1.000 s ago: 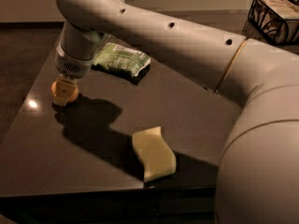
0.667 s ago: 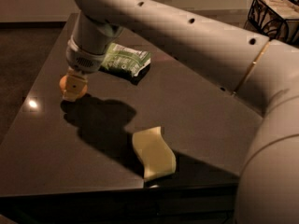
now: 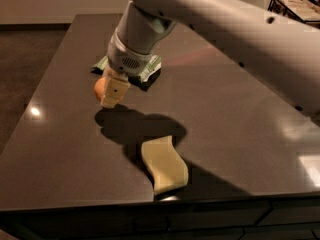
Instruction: Move orange near sponge
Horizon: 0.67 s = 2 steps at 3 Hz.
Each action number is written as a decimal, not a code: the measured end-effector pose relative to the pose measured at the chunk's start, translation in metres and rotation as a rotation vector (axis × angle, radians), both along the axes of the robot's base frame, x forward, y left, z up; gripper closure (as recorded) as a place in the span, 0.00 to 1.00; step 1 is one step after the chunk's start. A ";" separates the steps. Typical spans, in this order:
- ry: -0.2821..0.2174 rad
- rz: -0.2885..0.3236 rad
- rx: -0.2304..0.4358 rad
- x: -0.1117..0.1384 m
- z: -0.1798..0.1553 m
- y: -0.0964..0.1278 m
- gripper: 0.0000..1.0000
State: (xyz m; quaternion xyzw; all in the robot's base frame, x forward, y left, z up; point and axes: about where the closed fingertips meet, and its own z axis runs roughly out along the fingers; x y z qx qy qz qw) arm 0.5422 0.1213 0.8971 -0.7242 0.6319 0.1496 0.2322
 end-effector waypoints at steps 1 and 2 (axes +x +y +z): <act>-0.031 0.055 -0.017 -0.003 -0.005 -0.041 1.00; -0.062 0.157 -0.018 -0.013 -0.007 -0.077 1.00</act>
Offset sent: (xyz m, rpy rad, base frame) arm -0.0253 -0.1273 -0.0105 -0.0199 -0.1181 0.3108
